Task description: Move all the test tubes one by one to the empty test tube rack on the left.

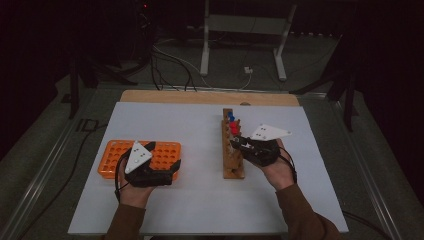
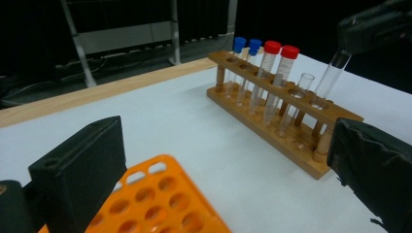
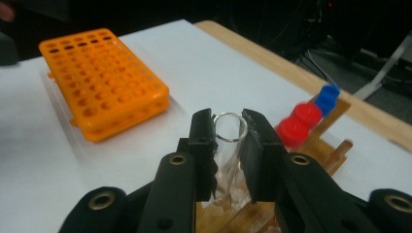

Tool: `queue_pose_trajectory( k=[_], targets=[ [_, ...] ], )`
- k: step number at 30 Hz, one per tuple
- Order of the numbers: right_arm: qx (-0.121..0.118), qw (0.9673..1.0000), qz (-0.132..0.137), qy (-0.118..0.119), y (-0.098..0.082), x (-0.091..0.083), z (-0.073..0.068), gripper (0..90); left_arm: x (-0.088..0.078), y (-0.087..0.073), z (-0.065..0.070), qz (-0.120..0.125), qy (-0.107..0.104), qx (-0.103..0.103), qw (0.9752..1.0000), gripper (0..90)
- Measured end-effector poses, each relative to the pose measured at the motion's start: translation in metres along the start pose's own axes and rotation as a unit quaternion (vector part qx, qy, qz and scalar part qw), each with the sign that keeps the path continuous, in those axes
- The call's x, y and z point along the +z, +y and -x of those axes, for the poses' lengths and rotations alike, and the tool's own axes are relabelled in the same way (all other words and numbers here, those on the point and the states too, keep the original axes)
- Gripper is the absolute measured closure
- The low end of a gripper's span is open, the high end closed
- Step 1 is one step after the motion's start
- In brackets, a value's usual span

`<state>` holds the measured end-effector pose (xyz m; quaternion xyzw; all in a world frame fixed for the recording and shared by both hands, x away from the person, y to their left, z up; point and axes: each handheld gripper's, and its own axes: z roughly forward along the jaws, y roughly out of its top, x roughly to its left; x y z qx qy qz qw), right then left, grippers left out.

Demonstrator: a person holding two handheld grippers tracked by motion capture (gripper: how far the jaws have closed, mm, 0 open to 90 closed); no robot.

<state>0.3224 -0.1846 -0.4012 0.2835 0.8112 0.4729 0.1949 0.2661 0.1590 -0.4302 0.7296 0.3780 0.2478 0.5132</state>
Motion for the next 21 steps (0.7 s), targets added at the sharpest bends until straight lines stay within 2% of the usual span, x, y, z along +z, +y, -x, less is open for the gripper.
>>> queue_pose_trajectory(
  k=[6, 10, 12, 13, 18, 21],
  targets=[
    [-0.003, 1.0000, 0.004, 0.002, 0.011, -0.004, -0.001, 76.2, 0.014, 0.008, 0.009, 0.005, -0.018, 0.008, 0.9998, 2.7],
    [0.001, 0.9998, 0.011, 0.016, 0.014, -0.001, -0.004, 76.2, 0.024, 0.013, 0.017, 0.008, -0.034, 0.015, 0.9993, 5.0],
    [0.002, 0.9996, 0.011, 0.026, 0.016, 0.004, -0.010, 76.2, 0.034, 0.015, 0.026, 0.001, -0.042, 0.026, 0.9988, 5.1],
    [0.002, 0.9996, 0.011, 0.026, 0.016, 0.004, -0.010, 76.2, 0.034, 0.015, 0.026, 0.001, -0.042, 0.026, 0.9988, 5.4],
    [0.006, 0.9989, 0.012, 0.046, 0.018, 0.012, -0.018, 76.2, 0.048, 0.019, 0.043, -0.005, -0.053, 0.042, 0.9977, 7.5],
    [0.013, 0.9982, 0.014, 0.057, 0.019, 0.016, -0.021, 76.2, 0.055, 0.022, 0.050, -0.006, -0.052, 0.049, 0.9974, 15.0]
  ],
)
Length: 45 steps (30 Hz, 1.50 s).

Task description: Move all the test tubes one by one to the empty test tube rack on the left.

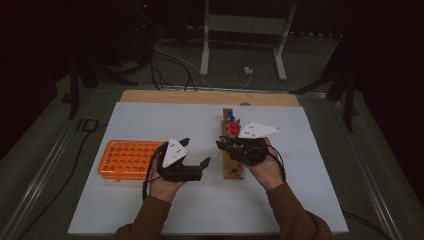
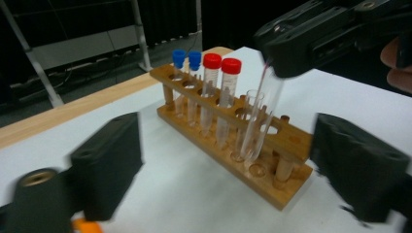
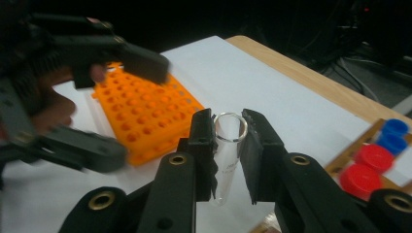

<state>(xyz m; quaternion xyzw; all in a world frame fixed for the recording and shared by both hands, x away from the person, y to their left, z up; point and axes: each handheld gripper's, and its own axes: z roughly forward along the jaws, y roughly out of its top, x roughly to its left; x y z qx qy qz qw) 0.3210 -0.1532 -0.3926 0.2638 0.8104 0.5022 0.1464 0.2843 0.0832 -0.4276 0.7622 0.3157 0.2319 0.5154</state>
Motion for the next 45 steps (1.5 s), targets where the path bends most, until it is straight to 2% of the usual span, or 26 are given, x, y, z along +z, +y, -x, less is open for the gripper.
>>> queue_pose_trajectory(
  k=[1, 2, 3, 8, 14, 17, 23, 28, 31, 37, 40, 45],
  targets=[
    [0.001, 1.0000, 0.000, 0.005, 0.001, 0.002, -0.002, 76.2, 0.003, 0.001, 0.002, -0.003, 0.002, -0.002, 1.0000, 18.9],
    [0.001, 1.0000, 0.000, 0.005, 0.001, 0.002, -0.002, 76.2, 0.006, 0.001, 0.003, -0.003, 0.002, -0.003, 1.0000, 18.9],
    [0.001, 1.0000, -0.002, 0.008, 0.001, 0.005, -0.004, 76.2, 0.009, 0.001, 0.005, -0.004, 0.001, -0.004, 1.0000, 28.0],
    [0.001, 0.9999, -0.002, 0.017, 0.001, 0.009, -0.009, 76.2, 0.020, 0.001, 0.012, -0.005, -0.022, 0.009, 0.9997, 51.7],
    [-0.001, 0.9997, -0.003, 0.022, 0.002, 0.012, -0.011, 76.1, 0.024, 0.001, 0.014, -0.009, -0.034, 0.010, 0.9993, 67.7],
    [0.000, 0.9997, -0.005, 0.023, 0.001, 0.012, -0.011, 76.2, 0.025, 0.000, 0.014, -0.011, -0.033, 0.011, 0.9993, 73.2],
    [0.008, 0.9996, -0.003, 0.026, 0.000, 0.012, -0.009, 73.8, 0.026, -0.001, 0.015, -0.012, -0.036, 0.012, 0.9992, 75.6],
    [0.018, 0.9995, 0.006, 0.025, -0.001, 0.007, -0.006, 50.6, 0.024, -0.005, 0.007, -0.014, -0.025, -0.001, 0.9996, 75.7],
    [0.027, 0.9995, 0.009, 0.017, -0.004, 0.004, -0.001, 41.7, 0.021, -0.008, 0.001, -0.012, -0.018, -0.013, 0.9997, 75.7],
    [0.037, 0.9993, 0.005, -0.007, -0.015, 0.002, 0.004, 23.3, 0.013, -0.011, -0.007, -0.008, -0.007, -0.022, 0.9997, 75.7],
    [0.043, 0.9989, 0.003, -0.017, -0.022, 0.000, 0.007, 17.8, 0.005, -0.014, -0.014, -0.005, -0.001, -0.029, 0.9996, 75.6],
    [0.057, 0.9980, 0.005, -0.028, -0.034, -0.007, 0.012, 14.5, -0.005, -0.018, -0.022, -0.003, 0.005, -0.041, 0.9991, 75.6]
  ],
)
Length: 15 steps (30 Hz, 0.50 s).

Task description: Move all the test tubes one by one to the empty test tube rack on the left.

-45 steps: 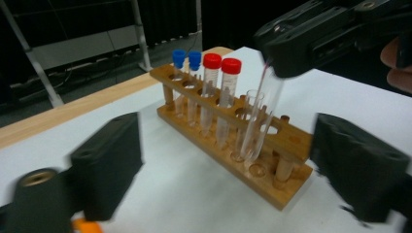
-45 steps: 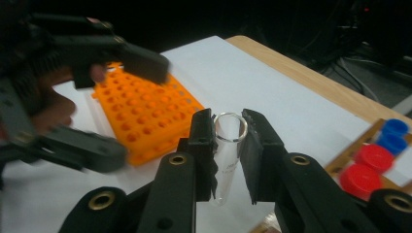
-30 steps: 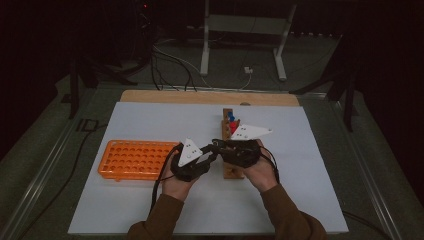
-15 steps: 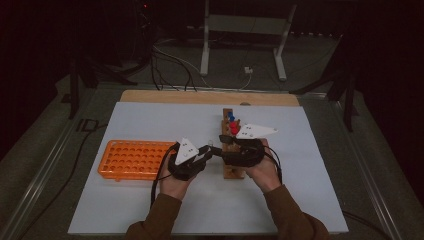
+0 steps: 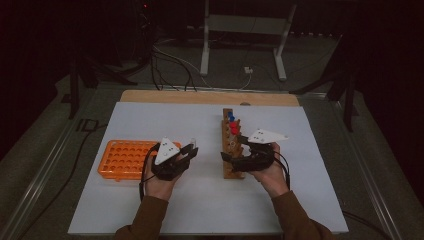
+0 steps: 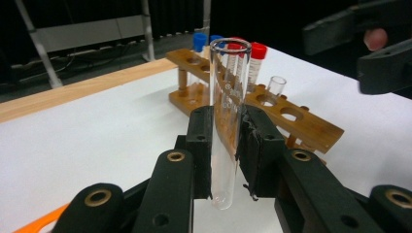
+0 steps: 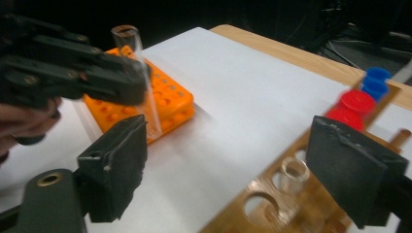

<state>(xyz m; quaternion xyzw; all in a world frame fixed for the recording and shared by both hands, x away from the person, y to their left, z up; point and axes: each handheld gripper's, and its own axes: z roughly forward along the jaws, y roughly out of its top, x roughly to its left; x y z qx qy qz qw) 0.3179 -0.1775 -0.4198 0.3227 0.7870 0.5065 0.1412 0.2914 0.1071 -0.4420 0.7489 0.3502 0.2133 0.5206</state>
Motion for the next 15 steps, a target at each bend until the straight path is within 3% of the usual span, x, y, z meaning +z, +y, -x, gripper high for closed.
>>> queue_pose_trajectory(
  k=[6, 12, 15],
  targets=[
    [0.015, 0.9996, -0.001, -0.023, -0.012, -0.008, 0.008, 2.7, -0.014, -0.008, -0.010, 0.000, 0.014, -0.005, 0.9999, 75.6],
    [0.017, 0.9989, -0.001, -0.044, -0.021, -0.018, 0.013, 0.1, -0.025, -0.019, -0.019, -0.006, 0.025, -0.009, 0.9996, 75.5],
    [0.018, 0.9989, -0.002, -0.044, -0.024, -0.020, 0.013, 0.1, -0.029, -0.024, -0.023, -0.010, 0.029, -0.014, 0.9994, 75.5]
  ],
)
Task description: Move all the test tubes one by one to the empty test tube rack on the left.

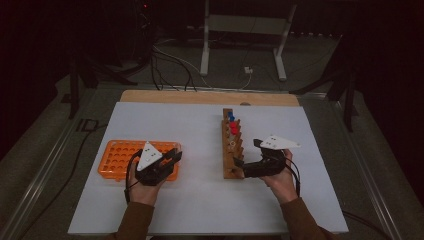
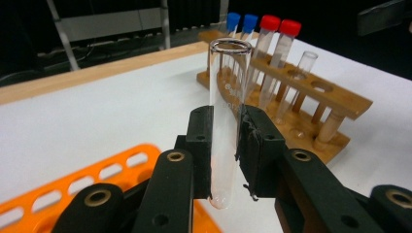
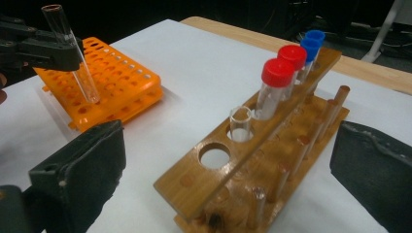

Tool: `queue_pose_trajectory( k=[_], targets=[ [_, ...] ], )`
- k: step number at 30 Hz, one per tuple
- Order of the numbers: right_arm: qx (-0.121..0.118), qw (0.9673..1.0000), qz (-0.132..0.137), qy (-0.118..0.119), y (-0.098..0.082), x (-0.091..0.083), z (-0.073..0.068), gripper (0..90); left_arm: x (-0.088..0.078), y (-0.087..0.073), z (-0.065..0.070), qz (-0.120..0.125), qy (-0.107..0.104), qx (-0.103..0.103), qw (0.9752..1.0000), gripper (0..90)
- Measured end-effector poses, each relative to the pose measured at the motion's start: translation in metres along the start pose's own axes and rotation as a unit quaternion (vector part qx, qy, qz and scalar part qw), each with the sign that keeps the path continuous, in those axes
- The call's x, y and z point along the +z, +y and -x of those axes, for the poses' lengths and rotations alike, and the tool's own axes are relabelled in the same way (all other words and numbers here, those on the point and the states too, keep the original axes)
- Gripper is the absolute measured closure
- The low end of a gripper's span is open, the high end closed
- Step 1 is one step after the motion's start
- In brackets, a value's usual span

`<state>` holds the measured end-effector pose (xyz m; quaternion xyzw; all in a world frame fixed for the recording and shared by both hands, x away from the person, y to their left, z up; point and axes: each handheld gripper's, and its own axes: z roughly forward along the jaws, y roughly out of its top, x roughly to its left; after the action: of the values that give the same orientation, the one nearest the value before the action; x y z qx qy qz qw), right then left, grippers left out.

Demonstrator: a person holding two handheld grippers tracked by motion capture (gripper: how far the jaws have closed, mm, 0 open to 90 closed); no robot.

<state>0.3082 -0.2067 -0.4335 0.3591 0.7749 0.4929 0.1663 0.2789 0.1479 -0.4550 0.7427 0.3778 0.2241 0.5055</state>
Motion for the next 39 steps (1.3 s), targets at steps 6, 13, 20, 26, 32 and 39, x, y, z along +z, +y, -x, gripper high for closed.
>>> queue_pose_trajectory(
  k=[6, 13, 20, 26, 32, 39],
  targets=[
    [0.002, 1.0000, 0.002, -0.002, -0.006, -0.004, 0.002, 0.1, -0.008, -0.010, -0.004, -0.004, 0.003, -0.011, 0.9999, 75.5],
    [0.000, 1.0000, 0.004, -0.004, -0.006, -0.006, 0.001, 0.1, -0.013, -0.020, -0.006, -0.015, 0.006, -0.014, 0.9998, 75.3],
    [-0.002, 1.0000, 0.002, -0.002, -0.007, -0.003, -0.001, 0.1, -0.011, -0.029, -0.009, -0.042, 0.013, -0.004, 0.9990, 75.3],
    [-0.004, 1.0000, 0.001, 0.000, -0.008, -0.003, -0.002, 0.2, -0.007, -0.034, -0.008, -0.066, 0.016, 0.011, 0.9976, 75.3],
    [-0.009, 1.0000, -0.003, 0.002, -0.008, -0.001, -0.004, 0.2, -0.006, -0.036, -0.007, -0.082, 0.019, 0.021, 0.9962, 75.5],
    [-0.013, 0.9999, -0.006, 0.004, -0.008, 0.001, -0.006, 0.2, -0.002, -0.037, -0.004, -0.097, 0.019, 0.030, 0.9946, 75.7]
  ],
)
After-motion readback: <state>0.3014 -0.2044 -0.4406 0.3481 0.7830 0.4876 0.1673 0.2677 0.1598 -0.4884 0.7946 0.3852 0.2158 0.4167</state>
